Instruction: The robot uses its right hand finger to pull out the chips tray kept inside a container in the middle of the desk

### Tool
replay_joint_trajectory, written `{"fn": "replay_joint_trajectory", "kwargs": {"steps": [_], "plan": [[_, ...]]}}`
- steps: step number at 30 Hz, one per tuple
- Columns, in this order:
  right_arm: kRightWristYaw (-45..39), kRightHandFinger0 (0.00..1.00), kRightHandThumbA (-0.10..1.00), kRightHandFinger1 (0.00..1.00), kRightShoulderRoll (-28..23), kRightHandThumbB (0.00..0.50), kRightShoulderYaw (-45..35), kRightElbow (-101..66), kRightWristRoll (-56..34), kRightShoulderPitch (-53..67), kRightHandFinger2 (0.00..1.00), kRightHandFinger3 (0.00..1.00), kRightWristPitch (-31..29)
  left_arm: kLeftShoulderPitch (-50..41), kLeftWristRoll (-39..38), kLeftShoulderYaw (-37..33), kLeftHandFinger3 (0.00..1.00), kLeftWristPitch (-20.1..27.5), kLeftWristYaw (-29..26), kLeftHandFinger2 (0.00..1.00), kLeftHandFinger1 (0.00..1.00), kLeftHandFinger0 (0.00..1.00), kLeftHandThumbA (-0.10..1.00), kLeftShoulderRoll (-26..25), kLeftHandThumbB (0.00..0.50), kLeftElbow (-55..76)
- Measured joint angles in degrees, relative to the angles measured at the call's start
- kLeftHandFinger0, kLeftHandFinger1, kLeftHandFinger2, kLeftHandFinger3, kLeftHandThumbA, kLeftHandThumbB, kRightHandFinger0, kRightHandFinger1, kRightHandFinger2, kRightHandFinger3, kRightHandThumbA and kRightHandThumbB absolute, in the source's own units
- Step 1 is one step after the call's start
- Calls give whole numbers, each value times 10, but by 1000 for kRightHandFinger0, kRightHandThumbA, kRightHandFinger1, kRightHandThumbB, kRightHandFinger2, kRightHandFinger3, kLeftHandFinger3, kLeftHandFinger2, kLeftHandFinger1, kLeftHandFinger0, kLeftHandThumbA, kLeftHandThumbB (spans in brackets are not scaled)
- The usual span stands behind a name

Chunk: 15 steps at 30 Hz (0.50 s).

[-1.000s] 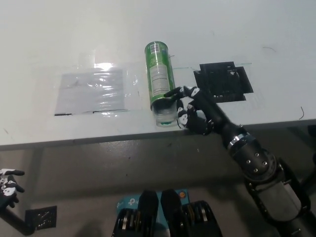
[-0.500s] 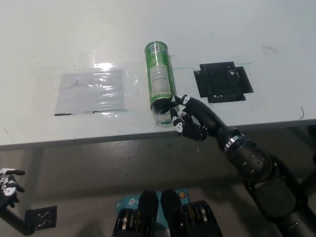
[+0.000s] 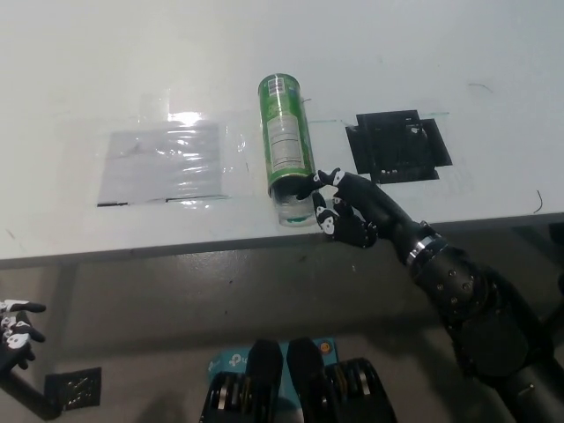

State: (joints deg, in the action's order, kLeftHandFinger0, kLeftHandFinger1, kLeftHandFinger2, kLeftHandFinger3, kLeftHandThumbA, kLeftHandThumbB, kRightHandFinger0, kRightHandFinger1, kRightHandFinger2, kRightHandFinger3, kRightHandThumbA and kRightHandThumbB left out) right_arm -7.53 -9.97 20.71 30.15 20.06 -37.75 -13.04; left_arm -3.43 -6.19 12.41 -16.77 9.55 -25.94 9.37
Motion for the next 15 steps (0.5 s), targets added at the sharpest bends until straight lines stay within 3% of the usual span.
{"fn": "replay_joint_trajectory", "kwargs": {"steps": [8,15], "plan": [[10,0,-100,0,0,168,0,15,22,0,563,625,-7,2,1,0,541,-4,0,354,283,289,226,0,0,2],[18,0,-100,0,2,170,5,16,42,12,631,647,-13,9,0,1,545,-7,0,370,289,294,222,-1,0,2]]}}
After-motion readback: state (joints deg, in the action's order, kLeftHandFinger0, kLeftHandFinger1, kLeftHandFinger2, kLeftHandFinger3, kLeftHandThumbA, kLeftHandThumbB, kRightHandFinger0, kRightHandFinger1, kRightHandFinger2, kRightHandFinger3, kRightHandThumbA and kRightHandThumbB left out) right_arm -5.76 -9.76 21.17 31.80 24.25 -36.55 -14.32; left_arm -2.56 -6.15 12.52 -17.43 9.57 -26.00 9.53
